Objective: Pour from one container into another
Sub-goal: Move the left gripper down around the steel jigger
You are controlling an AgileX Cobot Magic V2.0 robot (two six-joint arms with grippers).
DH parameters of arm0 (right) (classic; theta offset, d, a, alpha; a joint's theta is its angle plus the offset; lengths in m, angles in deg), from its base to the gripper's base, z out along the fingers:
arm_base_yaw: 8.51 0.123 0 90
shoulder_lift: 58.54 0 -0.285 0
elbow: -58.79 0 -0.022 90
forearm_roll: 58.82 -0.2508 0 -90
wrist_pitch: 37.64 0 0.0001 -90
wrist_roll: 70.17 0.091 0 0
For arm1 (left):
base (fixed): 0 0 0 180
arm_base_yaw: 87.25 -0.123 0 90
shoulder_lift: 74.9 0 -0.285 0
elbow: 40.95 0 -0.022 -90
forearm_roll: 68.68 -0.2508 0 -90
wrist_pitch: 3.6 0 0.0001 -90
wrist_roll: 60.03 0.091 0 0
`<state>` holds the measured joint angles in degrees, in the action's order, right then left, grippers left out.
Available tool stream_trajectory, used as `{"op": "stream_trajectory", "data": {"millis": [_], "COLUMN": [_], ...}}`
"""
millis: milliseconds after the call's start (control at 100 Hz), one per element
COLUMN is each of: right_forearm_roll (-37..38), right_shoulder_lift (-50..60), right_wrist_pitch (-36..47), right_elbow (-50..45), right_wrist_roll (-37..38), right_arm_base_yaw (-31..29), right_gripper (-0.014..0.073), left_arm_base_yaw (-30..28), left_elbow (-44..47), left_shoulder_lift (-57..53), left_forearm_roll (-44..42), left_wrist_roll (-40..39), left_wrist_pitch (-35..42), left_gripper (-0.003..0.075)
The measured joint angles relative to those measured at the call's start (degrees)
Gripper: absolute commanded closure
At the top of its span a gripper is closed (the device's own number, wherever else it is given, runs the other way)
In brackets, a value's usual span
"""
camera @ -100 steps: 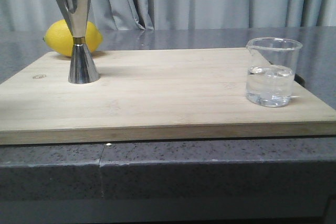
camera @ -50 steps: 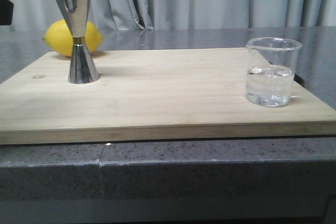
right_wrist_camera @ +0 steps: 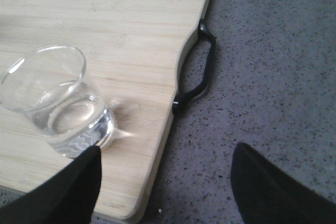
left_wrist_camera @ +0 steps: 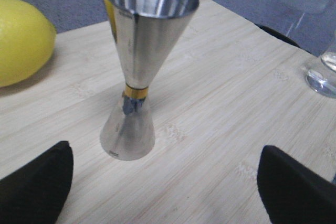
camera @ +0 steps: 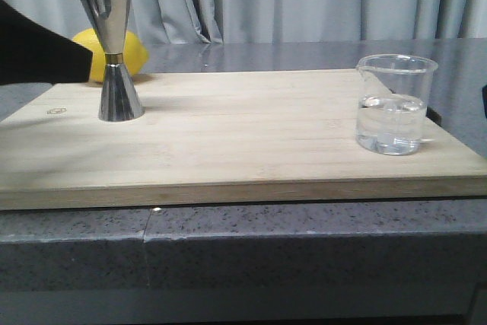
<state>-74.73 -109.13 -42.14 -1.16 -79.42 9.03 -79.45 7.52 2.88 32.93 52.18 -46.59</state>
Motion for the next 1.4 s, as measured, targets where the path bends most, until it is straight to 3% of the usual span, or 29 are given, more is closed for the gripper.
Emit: {"op": "stream_trajectory", "data": {"millis": [460,1200,1400], "right_forearm_roll": [0.00,0.00,0.00], "right_shoulder_lift": [0.00,0.00,0.00], "right_wrist_pitch": [0.13,0.96,0.99], "right_elbow": [0.00,0.00,0.00], "right_wrist_roll": [0.00,0.00,0.00], "right_arm_base_yaw": [0.03,0.13,0.13], "right_gripper": [0.0123,0.0123,0.0123], "left_arm_base_yaw": [0.00,0.00,0.00], "left_elbow": [-5.46,-13.54,-14.90], "left_shoulder_lift": [10.72,19.98,21.72], "left_forearm_roll": [0.31,0.31,0.31], "left_wrist_roll": [5.30,7.25,8.19], "left_wrist_pitch": [-3.86,-10.72,-11.66], "left_gripper": [0.0062,0.0062,0.0094]}}
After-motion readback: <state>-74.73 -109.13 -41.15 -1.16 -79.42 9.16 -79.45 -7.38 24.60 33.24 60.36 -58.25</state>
